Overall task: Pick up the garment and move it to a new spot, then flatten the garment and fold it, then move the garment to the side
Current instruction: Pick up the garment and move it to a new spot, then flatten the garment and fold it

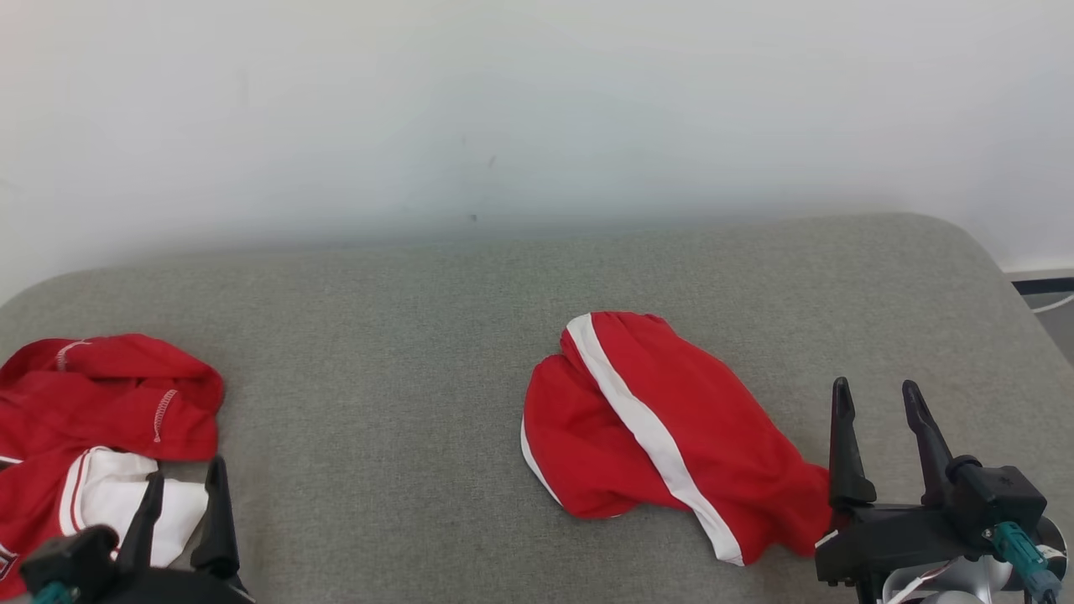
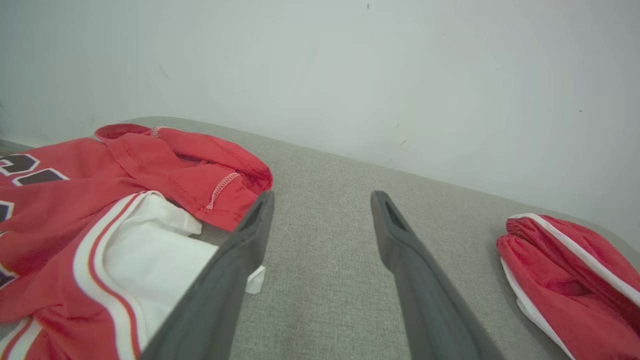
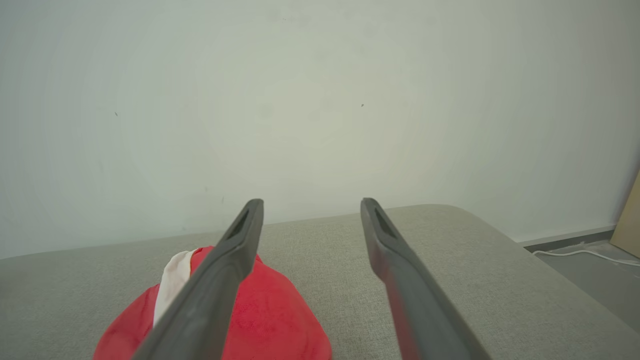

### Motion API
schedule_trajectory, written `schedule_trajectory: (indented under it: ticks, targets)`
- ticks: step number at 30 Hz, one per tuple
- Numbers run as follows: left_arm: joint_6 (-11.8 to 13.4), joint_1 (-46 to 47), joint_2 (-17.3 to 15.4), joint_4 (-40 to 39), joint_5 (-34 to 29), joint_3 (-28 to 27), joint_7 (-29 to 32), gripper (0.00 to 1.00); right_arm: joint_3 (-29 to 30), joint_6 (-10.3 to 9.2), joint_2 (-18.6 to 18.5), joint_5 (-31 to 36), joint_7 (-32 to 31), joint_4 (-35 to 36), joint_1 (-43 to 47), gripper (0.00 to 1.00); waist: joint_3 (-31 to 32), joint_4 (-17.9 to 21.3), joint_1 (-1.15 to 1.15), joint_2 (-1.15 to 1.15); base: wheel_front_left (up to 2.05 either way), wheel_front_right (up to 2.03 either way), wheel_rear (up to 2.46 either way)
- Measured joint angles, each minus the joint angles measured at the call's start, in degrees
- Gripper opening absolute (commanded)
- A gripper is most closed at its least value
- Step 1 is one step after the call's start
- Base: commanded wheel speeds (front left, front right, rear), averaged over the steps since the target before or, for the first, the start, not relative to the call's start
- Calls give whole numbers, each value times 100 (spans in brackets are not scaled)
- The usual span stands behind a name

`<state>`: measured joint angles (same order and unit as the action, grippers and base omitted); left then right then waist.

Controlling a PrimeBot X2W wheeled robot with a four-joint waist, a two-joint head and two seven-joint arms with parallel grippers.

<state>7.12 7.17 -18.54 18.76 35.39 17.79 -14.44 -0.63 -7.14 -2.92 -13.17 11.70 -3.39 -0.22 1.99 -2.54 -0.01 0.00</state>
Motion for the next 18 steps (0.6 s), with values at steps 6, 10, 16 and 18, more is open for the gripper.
schedule_trajectory:
  ticks: [6,10,16,18]
  targets:
    - [0,-537,366,-546,-328,-637,1,100,-104,0,9,-56,44,-87,-7,100,26,-124,0,0,0,0,0]
    - [0,-660,411,-1051,-502,-474,1,100,-196,7,14,-96,49,-203,-26,100,-16,-132,0,0,0,0,0]
    - [0,-704,303,-1412,-625,-213,1,100,-252,10,14,-146,76,-325,-31,100,-84,-106,1,0,0,0,0]
    - [-7,-728,278,-1573,-639,-193,1,100,-255,13,15,-148,91,-335,-31,100,-107,-97,1,0,0,0,0]
